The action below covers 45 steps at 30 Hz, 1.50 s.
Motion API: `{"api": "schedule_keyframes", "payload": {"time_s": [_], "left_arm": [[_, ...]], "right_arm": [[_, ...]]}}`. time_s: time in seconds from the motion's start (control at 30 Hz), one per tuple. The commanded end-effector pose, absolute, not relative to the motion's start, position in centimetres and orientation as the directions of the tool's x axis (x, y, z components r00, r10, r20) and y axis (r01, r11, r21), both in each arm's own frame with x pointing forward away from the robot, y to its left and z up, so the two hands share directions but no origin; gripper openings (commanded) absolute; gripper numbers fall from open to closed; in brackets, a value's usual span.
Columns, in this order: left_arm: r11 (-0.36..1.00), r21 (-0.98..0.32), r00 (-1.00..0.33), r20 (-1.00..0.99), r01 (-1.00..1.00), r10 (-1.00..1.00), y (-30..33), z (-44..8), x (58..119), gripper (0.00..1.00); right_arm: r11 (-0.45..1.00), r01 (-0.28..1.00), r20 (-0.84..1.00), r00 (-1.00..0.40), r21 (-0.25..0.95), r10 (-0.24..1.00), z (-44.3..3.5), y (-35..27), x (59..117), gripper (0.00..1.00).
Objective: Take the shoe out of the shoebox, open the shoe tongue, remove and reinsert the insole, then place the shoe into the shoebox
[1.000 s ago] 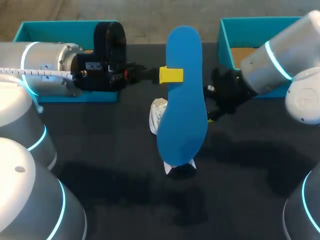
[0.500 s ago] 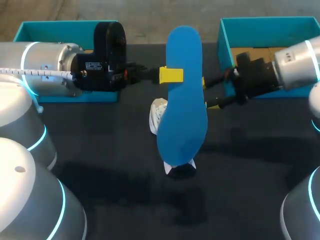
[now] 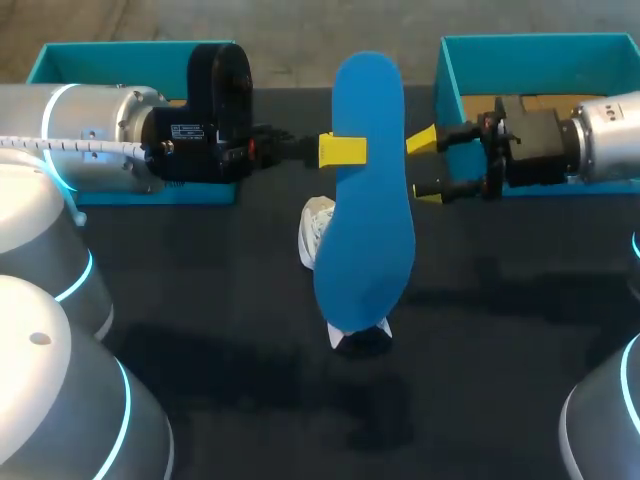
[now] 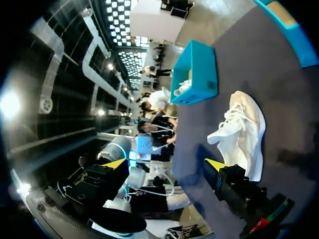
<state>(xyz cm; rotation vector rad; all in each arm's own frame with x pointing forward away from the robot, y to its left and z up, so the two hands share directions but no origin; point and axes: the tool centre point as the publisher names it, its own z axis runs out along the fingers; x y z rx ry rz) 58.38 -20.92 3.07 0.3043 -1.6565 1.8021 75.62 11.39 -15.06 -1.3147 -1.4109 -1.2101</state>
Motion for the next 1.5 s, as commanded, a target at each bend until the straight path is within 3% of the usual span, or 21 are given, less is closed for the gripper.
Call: {"api": "schedule_keyframes", "payload": {"time_s": [0.03, 0.2, 0.4, 0.57, 0.8, 1.17, 1.5], "left_arm": [[0.023, -0.797, -0.753, 0.58, -0.604, 0.309, -21.0, 3.0, 58.4, 0.0], [0.023, -0.797, -0.753, 0.58, -0.604, 0.309, -21.0, 3.0, 58.4, 0.0], [0.009, -0.895, -0.85, 0.427, -0.446, 0.309, -20.7, 1.8, 58.9, 0.0], [-0.059, -0.954, -0.915, 0.264, -0.294, 0.307, -20.6, 1.2, 59.7, 0.0], [-0.011, -0.998, -0.96, -0.061, 0.06, 0.273, -20.2, 0.1, 61.3, 0.0], [-0.051, -0.825, -0.799, -0.56, 0.563, 0.22, -19.8, -1.4, 64.0, 0.0], [-0.184, -0.657, -0.615, -0.751, 0.731, 0.241, -20.0, -2.0, 65.3, 0.0]], "right_arm": [[-0.03, 0.992, 0.991, -0.118, 0.12, 0.062, -14.6, 12.2, 75.5, 1.0], [-0.035, 0.992, 0.991, -0.12, 0.122, 0.054, -14.3, 12.2, 75.4, 1.0], [-0.035, 0.992, 0.991, -0.12, 0.122, 0.054, -14.3, 12.2, 75.4, 1.0], [-0.035, 0.992, 0.991, -0.12, 0.122, 0.054, -14.3, 12.2, 75.4, 1.0], [-0.035, 0.992, 0.991, -0.12, 0.122, 0.054, -14.3, 12.2, 75.4, 1.0], [-0.035, 0.992, 0.991, -0.12, 0.122, 0.054, -14.3, 12.2, 75.4, 1.0], [-0.035, 0.992, 0.991, -0.12, 0.122, 0.054, -14.3, 12.2, 75.4, 1.0]]}}
